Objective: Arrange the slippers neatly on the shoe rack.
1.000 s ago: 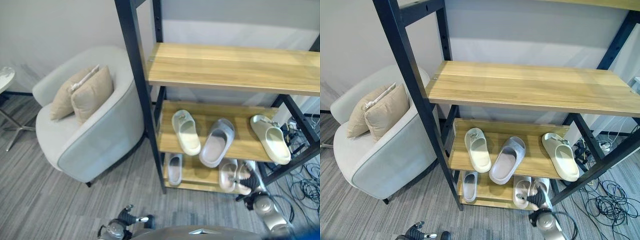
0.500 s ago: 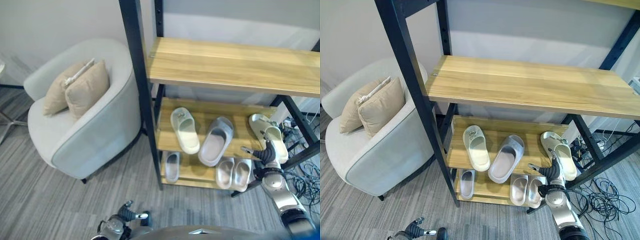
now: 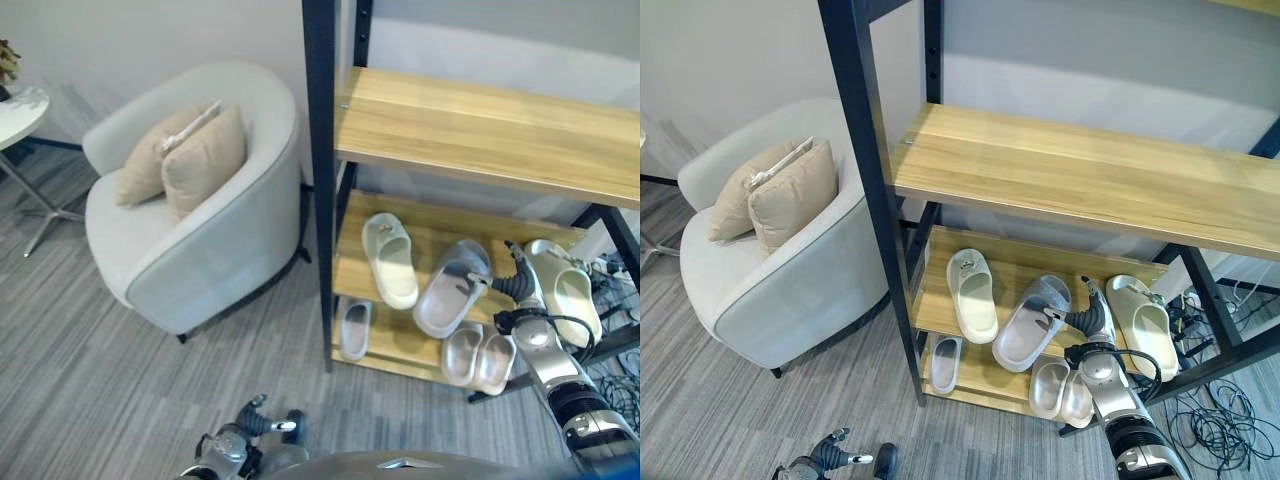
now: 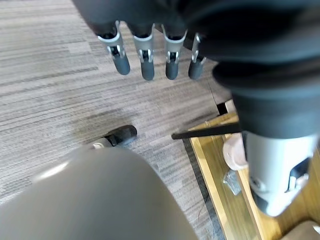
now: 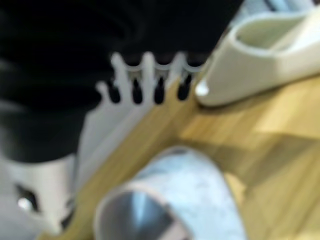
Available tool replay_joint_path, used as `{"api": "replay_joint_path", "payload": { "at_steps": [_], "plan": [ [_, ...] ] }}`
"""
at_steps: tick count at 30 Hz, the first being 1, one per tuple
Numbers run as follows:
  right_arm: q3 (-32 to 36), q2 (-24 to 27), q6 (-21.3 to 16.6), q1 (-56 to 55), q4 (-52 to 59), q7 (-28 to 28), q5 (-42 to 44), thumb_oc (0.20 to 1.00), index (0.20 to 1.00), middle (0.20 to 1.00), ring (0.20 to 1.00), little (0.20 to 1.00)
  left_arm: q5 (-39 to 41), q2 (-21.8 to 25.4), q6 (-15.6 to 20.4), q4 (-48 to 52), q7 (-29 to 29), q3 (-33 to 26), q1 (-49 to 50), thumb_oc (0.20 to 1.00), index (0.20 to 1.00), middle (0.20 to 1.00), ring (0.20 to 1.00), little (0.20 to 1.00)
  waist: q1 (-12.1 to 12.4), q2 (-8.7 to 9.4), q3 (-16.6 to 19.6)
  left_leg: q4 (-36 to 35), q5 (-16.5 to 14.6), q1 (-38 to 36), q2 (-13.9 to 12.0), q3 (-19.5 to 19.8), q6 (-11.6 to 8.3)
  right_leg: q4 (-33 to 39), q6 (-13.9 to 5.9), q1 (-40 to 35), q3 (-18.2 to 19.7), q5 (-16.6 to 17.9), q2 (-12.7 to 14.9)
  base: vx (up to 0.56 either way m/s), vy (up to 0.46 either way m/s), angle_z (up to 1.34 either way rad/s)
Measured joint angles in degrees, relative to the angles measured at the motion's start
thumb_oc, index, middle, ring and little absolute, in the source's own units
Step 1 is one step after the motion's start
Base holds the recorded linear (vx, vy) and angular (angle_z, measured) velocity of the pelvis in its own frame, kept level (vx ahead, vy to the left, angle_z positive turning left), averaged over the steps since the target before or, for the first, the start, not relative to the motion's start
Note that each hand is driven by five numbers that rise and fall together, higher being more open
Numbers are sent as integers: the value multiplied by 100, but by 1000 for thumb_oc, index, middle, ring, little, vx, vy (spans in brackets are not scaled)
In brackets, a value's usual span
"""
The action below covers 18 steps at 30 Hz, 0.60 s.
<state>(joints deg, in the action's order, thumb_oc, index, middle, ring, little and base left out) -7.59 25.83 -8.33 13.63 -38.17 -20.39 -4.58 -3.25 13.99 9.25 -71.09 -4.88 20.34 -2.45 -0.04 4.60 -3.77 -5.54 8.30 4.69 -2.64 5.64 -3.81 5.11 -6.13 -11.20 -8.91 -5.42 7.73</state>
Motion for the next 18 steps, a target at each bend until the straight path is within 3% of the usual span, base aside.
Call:
{"api": "replay_joint_path", "payload": {
  "at_steps": [5,6,7,8,9,11,12,14,18],
  "plan": [
    [-348,228,86,682,-731,7,1,1000,1000,1000,1000,1000,-1,-10,7,5,-1,1,-53,1000,1000,1000,1000,1000,86,8,2,1,37,136,55,143,16,0,-22,57,-138,0,25,-13,24,16],
    [-135,279,459,464,65,144,15,1000,1000,1000,1000,1000,10,-21,-2,42,-2,-46,-101,1000,1000,1000,1000,1000,79,1,-11,11,28,190,51,164,-4,0,-29,87,-158,-5,26,-44,40,21],
    [189,419,313,-844,2791,141,-113,1000,1000,1000,1000,1000,36,-21,-32,357,-19,-60,44,1000,1000,1000,1000,1000,75,-112,-54,34,80,340,53,121,-2,-261,-73,374,-171,-86,45,14,31,13],
    [205,296,-142,-1397,3503,226,-358,1000,1000,1000,1000,1000,46,-30,-18,405,-9,-309,163,1000,1000,1000,1000,1000,-37,-87,-153,35,122,287,69,76,25,-273,-87,355,-155,-78,48,-2,49,-1],
    [144,236,-209,-1706,3610,262,-475,1000,1000,1000,1000,1000,73,-8,-28,322,-27,-348,166,1000,1000,1000,1000,1000,-78,-67,-151,35,107,241,86,17,18,-269,-93,328,-122,-83,68,23,30,-16],
    [229,-152,-178,-2910,3066,352,-1210,1000,1000,1000,1000,1000,96,24,16,156,-52,-574,256,1000,1000,1000,1000,1000,-305,51,-217,27,29,148,164,-68,47,-258,-114,209,-100,-91,166,-7,2,-22],
    [107,-107,-73,-2933,2680,421,-1352,1000,1000,1000,1000,1000,90,35,16,101,-47,-559,233,1000,1000,1000,1000,1000,-416,62,-251,29,2,158,183,-106,39,-224,-118,251,-73,-89,200,-23,-15,-34],
    [77,-99,11,-2898,2221,399,-1489,1000,1000,1000,1000,1000,90,-14,17,65,-55,-499,164,1000,1000,1000,1000,1000,-553,-21,-314,3,1,234,190,-189,37,-71,-184,283,-8,33,236,-24,-10,-27],
    [18,-120,70,-2685,1792,229,-1777,1000,1000,1000,1000,1000,94,-127,96,219,-126,-404,114,1000,1000,1000,1000,1000,-506,-265,-459,1,-2,276,150,-213,54,8,-220,338,20,75,224,-7,4,-2]
  ]
}}
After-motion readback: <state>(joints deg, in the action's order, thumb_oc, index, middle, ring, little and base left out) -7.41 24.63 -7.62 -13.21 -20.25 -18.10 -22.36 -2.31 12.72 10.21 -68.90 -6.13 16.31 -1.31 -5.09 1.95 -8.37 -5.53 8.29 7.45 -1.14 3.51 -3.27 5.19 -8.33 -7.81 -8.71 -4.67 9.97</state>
